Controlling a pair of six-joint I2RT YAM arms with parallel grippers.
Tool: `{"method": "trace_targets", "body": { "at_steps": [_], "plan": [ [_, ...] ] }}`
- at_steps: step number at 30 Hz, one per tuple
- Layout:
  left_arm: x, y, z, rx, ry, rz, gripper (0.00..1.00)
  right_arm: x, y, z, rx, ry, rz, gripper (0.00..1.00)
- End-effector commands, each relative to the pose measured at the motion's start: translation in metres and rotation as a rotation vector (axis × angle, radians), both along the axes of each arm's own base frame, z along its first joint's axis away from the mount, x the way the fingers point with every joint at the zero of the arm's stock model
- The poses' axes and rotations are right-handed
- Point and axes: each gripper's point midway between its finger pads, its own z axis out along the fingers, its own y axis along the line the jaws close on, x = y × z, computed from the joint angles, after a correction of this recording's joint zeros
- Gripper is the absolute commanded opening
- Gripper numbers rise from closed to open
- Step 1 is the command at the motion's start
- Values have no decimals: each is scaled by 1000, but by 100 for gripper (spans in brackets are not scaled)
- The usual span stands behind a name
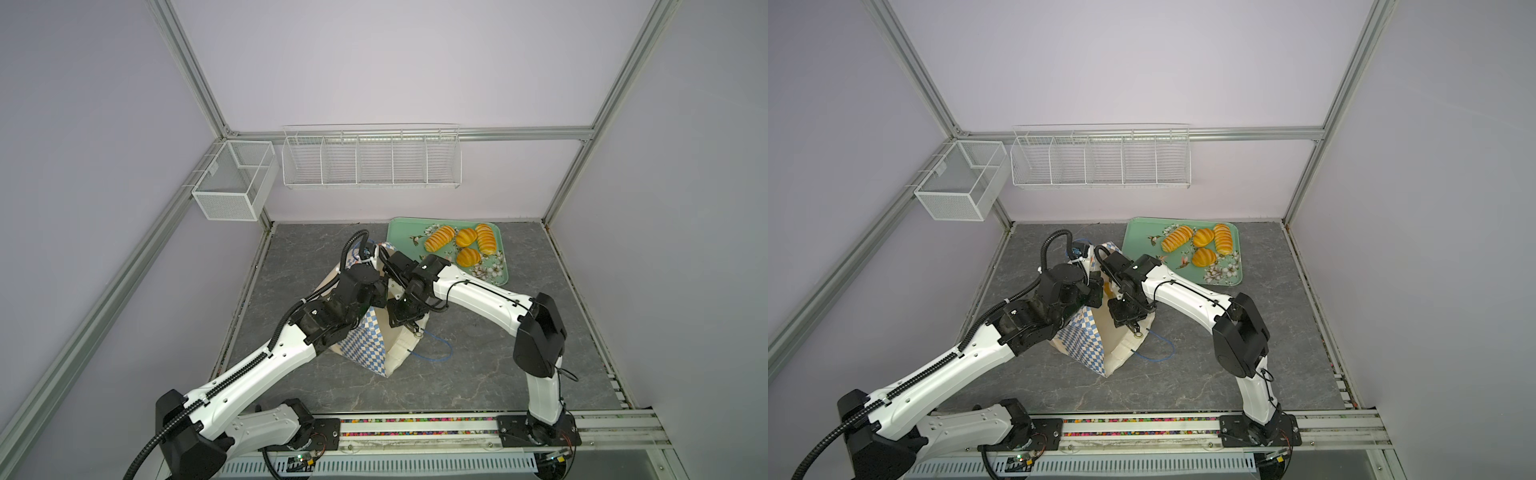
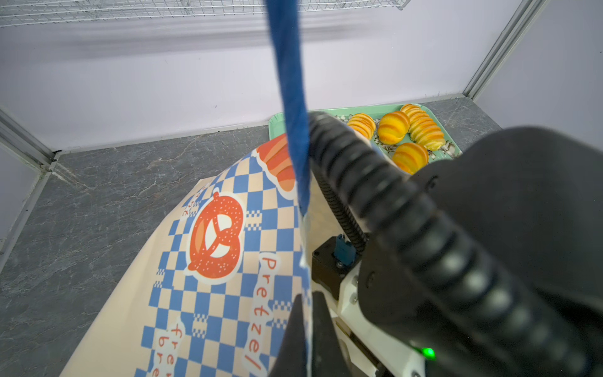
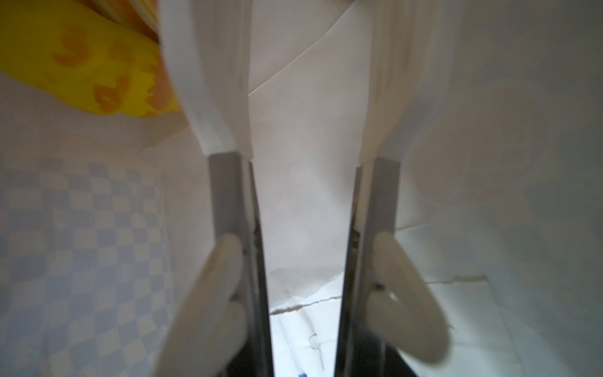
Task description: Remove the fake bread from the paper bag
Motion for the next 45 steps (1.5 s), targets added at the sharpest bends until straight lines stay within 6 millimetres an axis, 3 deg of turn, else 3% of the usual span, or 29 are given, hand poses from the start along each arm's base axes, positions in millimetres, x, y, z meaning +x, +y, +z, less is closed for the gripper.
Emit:
{"method": "trace_targets", "body": {
  "at_steps": [1, 14, 22, 27, 31, 45],
  "plan": [
    [-3, -11, 9, -44, -8, -46, 0, 5, 1, -1, -9, -11, 15, 44],
    [-1, -21, -4, -48, 5, -79, 0, 20, 7, -32, -92, 4, 32, 45],
    [-3, -15, -8, -11, -1, -70, 0, 24, 19, -42, -82, 30, 44, 36],
    [-3, -11, -12, 2, 0, -57, 0, 29, 18, -28, -66, -18, 51, 16],
    [-2, -9, -15, 10, 1, -49, 0, 31, 12, -11, -61, -65, 58, 9],
    [3, -7, -21, 49, 12, -23, 0, 8, -18, 21, -20, -115, 53, 7]
  ]
}}
